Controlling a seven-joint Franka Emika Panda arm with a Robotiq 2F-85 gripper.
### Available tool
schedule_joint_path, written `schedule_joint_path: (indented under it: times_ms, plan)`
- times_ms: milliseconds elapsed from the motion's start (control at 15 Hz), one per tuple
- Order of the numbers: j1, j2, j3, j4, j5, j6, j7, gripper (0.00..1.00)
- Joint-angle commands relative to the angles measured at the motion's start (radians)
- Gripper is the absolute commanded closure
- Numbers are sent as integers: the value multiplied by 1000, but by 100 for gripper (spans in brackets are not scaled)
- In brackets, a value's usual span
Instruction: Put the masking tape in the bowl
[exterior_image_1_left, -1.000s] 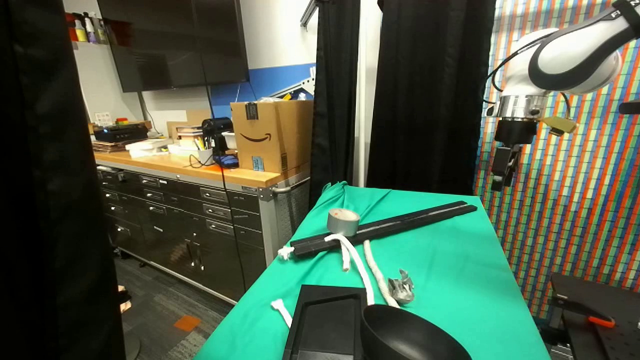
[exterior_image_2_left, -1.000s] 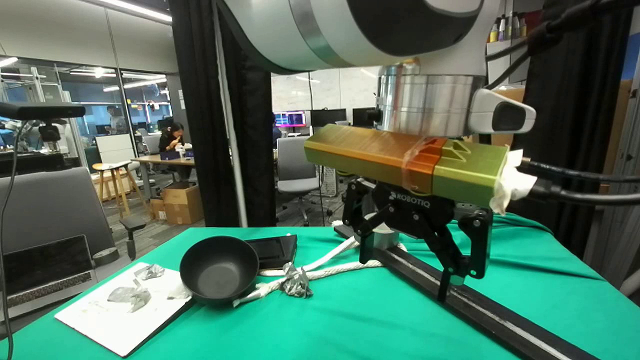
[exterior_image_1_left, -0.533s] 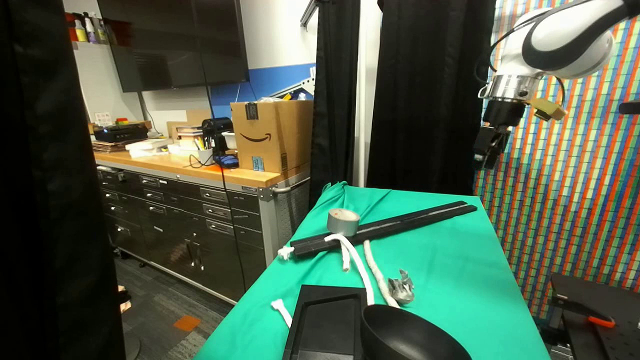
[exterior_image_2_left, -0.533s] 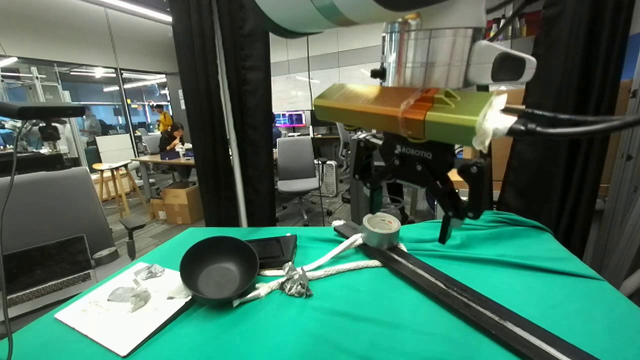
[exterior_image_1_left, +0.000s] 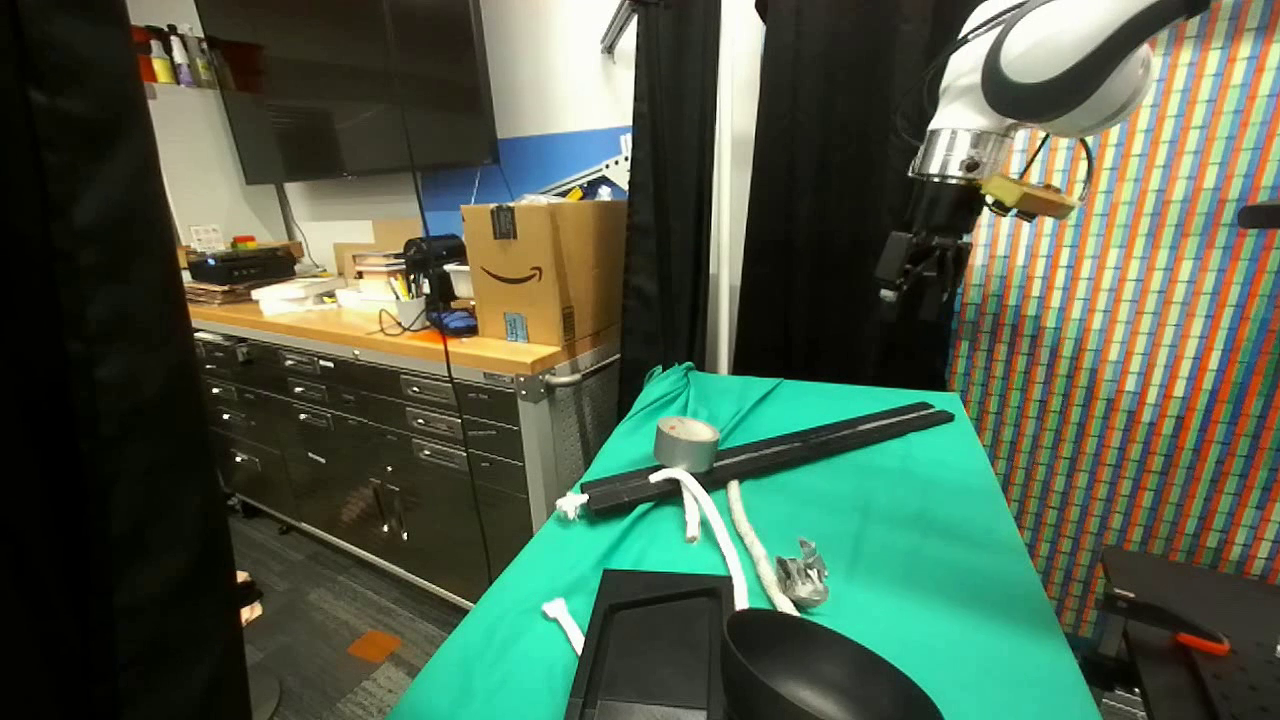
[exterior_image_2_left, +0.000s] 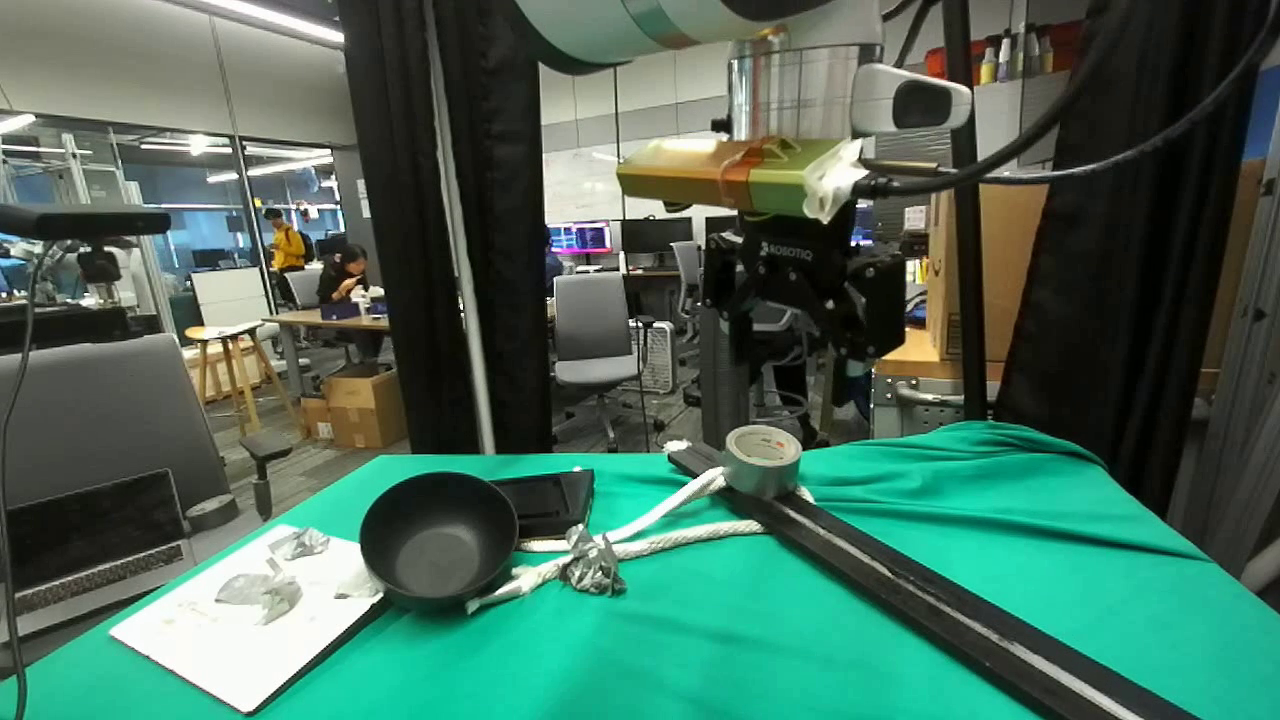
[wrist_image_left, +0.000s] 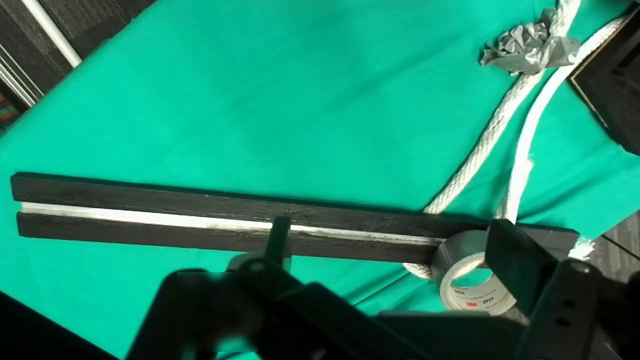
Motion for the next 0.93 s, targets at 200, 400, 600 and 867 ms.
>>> schedule_joint_path:
  times_ms: [200, 400, 600, 867]
  plan:
    - [22, 219, 50, 270, 40, -121, 152, 0]
    - [32, 313, 54, 394, 63, -180, 207, 0]
    - [45, 413, 61, 522, 103, -244, 279, 0]
    - [69, 542, 80, 670, 198, -279, 376, 0]
